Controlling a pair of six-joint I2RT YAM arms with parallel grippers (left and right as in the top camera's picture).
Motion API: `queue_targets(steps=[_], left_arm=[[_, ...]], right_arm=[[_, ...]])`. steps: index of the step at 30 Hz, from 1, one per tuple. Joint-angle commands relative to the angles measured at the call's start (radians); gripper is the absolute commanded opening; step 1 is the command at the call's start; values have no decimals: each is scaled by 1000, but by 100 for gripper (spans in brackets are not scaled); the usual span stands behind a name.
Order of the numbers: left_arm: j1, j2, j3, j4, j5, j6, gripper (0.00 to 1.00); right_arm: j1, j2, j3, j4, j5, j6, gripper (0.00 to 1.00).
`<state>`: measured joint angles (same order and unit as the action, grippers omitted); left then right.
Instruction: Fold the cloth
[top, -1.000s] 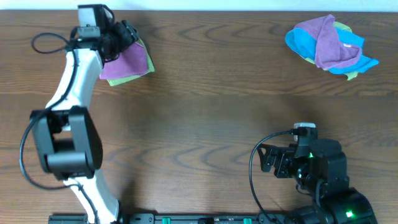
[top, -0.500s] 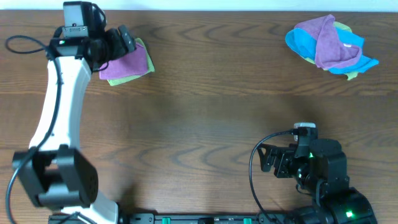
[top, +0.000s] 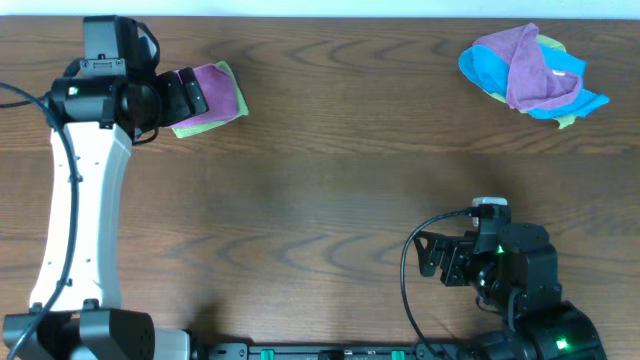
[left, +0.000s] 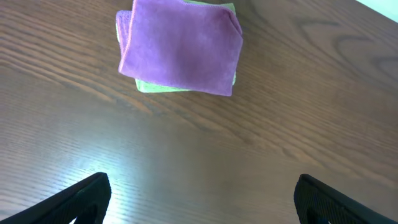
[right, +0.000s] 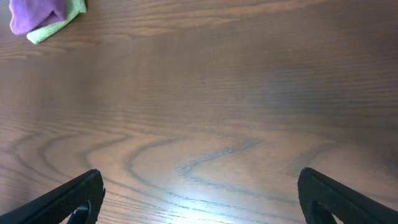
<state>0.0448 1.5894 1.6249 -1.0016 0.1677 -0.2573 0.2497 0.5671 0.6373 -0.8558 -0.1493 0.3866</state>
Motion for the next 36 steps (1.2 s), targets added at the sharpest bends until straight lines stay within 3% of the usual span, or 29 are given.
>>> queue_targets(steps=[1, 9, 15, 20, 29, 36], left_arm=[[0, -16, 15, -50, -14, 19, 95], [-2, -94, 13, -235, -49, 46, 95], [-2, -213, -39, -214, -88, 52, 95], [-2, -396, -267, -34, -98, 52, 95], [-1, -749, -829, 314, -101, 56, 96], [-1, -1102, -1169, 409, -120, 56, 95]], right_arm=[[-10, -4, -4, -1, -5, 13, 99], [-10, -4, -4, -1, -4, 13, 99], [-10, -4, -4, -1, -5, 13, 99], [-10, -4, -4, -1, -4, 13, 99], [-10, -4, -4, -1, -5, 13, 99], [-10, -4, -4, -1, -4, 13, 99]])
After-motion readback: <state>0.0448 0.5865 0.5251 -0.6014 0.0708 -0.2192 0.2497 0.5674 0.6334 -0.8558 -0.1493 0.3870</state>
